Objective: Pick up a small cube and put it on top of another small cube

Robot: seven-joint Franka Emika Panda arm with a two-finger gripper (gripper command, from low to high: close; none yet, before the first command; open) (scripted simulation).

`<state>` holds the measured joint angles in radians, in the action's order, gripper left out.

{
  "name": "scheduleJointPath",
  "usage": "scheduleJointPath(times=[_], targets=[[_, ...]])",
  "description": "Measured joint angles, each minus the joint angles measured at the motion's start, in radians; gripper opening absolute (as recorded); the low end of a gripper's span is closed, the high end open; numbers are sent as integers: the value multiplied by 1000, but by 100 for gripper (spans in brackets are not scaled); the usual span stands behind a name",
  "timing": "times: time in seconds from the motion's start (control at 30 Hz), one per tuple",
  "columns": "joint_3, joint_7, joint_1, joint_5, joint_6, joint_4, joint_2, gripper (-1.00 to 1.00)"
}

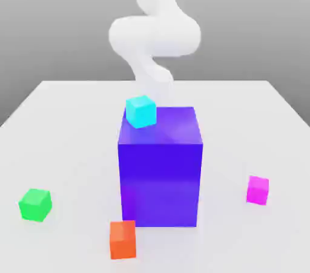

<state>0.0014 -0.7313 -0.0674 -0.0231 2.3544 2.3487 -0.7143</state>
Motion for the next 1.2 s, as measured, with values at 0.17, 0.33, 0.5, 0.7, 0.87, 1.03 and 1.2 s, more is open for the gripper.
scheduleJointPath(times=[0.17, 0.33, 0.5, 0.7, 0.87, 1.03, 1.2], targets=[[17, 144, -138, -46, 115, 102, 183, 0], [52, 272, -261, -78, 225, 200, 359, 0], [113, 383, -359, -86, 336, 298, 533, 0], [177, 430, -482, 27, 471, 417, 742, 0], [99, 363, -535, 149, 609, 408, 922, 0], [49, 342, -579, 175, 687, 390, 1019, -100], [48, 339, -579, 178, 686, 390, 1019, -100]])
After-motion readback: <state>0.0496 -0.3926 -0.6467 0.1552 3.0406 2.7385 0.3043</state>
